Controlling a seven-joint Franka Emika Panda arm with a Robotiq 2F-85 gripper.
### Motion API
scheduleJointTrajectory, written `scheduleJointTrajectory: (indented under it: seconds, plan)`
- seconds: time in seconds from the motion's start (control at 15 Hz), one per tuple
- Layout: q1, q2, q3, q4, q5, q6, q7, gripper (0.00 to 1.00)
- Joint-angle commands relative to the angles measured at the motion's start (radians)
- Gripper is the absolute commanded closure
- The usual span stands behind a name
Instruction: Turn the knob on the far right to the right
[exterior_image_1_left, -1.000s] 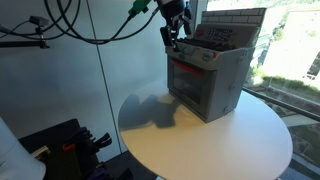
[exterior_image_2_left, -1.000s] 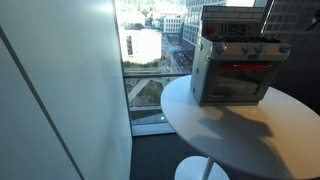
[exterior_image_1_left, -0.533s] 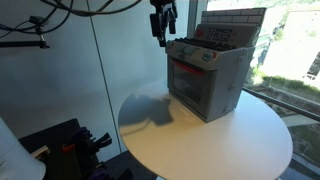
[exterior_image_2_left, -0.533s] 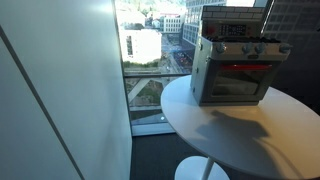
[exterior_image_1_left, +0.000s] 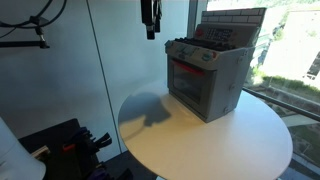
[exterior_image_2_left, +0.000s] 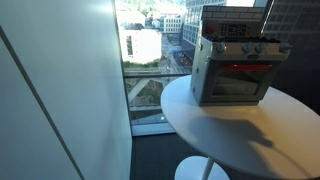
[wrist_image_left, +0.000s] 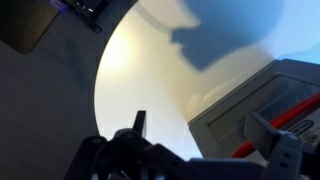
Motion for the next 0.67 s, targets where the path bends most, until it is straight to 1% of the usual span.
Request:
scheduleJointTrajectory:
  seconds: [0.0, 0.27, 0.6]
  plan:
    - [-0.001, -0.028, 0.016, 0.036, -0.047, -0.135, -0.094, 0.00]
    - [0.005, -0.066, 0.029, 0.041, -0.071, -0.251, -0.199, 0.00]
    - [0.008, -0.093, 0.034, 0.039, -0.079, -0.317, -0.293, 0.00]
